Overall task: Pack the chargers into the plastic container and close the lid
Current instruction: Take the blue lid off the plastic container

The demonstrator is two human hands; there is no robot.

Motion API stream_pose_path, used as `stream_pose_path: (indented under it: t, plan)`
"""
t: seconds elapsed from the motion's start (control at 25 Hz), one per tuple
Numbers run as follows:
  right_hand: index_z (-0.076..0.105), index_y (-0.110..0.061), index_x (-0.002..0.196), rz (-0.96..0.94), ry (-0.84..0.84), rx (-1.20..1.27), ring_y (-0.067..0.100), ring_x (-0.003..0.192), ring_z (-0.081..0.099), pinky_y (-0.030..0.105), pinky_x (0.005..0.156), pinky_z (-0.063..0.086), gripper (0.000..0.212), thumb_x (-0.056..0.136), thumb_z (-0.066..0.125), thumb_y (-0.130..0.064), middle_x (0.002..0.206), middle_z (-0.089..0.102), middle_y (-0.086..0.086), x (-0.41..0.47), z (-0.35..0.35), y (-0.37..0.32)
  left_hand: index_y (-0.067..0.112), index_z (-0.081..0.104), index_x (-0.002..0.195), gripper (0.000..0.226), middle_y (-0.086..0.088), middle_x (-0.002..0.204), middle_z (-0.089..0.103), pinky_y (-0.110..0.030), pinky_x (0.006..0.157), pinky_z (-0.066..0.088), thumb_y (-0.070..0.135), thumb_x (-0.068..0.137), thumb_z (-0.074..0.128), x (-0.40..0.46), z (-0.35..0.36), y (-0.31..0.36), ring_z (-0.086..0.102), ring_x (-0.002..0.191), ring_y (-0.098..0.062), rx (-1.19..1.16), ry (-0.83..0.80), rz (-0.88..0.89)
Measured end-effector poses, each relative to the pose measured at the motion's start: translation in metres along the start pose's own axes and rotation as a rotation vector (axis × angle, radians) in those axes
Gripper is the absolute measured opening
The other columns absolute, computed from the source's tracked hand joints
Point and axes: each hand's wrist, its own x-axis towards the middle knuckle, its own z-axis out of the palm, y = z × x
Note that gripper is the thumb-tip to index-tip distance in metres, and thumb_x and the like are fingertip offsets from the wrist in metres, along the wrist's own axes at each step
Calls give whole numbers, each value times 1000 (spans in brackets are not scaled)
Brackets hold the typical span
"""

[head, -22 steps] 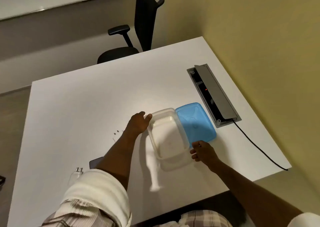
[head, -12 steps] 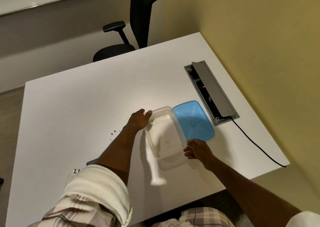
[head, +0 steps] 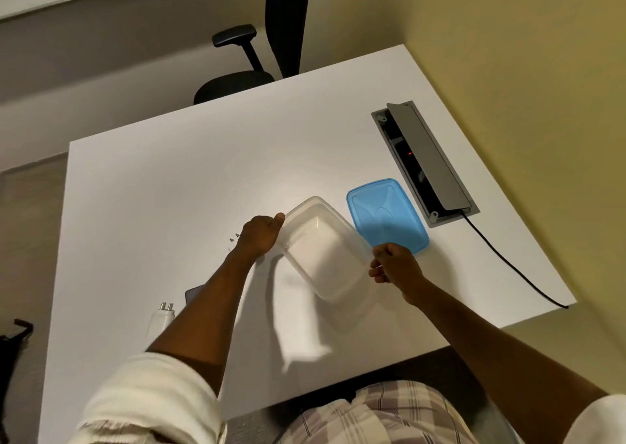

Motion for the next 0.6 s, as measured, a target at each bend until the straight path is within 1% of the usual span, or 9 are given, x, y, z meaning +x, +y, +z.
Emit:
stream_pose_path:
  t: [0.04,0.12,0.16,0.24,0.36,0.44,0.52,0.56,0.6]
  plan:
    - [60,-9,88,-28,1,-38,17,62,66,26,58,56,18,96,53,-23,73,64,8,0,2,-2,3,58,71,57,-16,74,65,-36,77,46,49,100,41,-8,-1,-12,58,73,-28,-75,-2,-38]
    - [61,-12,89,-56,2,-88,15,62,66,25,59,57,16,96,53,-23,72,63,6,2,3,-5,-6,68,86,56,-22,84,71,-41,87,54,44,99,47,-26,1,-37,65,77,-29,-265,-30,-109]
    - [63,-11,91,-61,5,-102,16,62,66,27,60,57,15,96,53,-23,73,63,5,3,3,-7,-7,69,93,52,-21,86,71,-45,90,56,41,99,50,-37,3,-48,66,78,-29,-352,-48,-143]
    - [65,-7,98,-78,10,-136,17,63,65,29,61,58,18,96,53,-22,76,63,6,7,3,-11,-4,71,94,45,-15,84,70,-47,93,56,37,98,53,-57,10,-68,65,77,-27,-473,-63,-213]
    - [66,-2,94,-138,17,-230,18,63,65,28,58,58,24,95,52,-21,81,67,17,15,7,-21,1,73,93,41,-10,80,78,-39,84,59,36,98,51,-80,25,-87,69,72,-22,-532,-69,-270]
    - [64,6,93,-178,1,-297,31,69,67,41,69,60,31,93,50,-21,88,68,27,19,12,-27,-3,70,103,44,-15,86,79,-29,71,59,35,98,50,-93,35,-95,71,71,-21,-556,-89,-292]
    - [62,10,96,-201,-40,-335,42,78,67,50,78,58,33,92,49,-20,93,66,32,22,16,-32,-10,65,108,47,-20,90,77,-25,65,58,33,98,50,-104,43,-99,72,72,-25,-605,-101,-307]
    - [61,12,98,-210,-58,-343,41,77,65,51,78,58,33,92,49,-19,95,65,33,25,18,-34,-12,63,108,47,-21,88,75,-25,65,57,33,99,50,-108,47,-101,72,72,-26,-627,-100,-310]
    - [60,13,98,-214,-67,-353,36,73,62,50,77,59,33,92,50,-18,96,64,34,26,19,-36,-12,63,105,47,-22,87,72,-27,66,57,32,99,51,-111,51,-101,72,73,-28,-644,-98,-310]
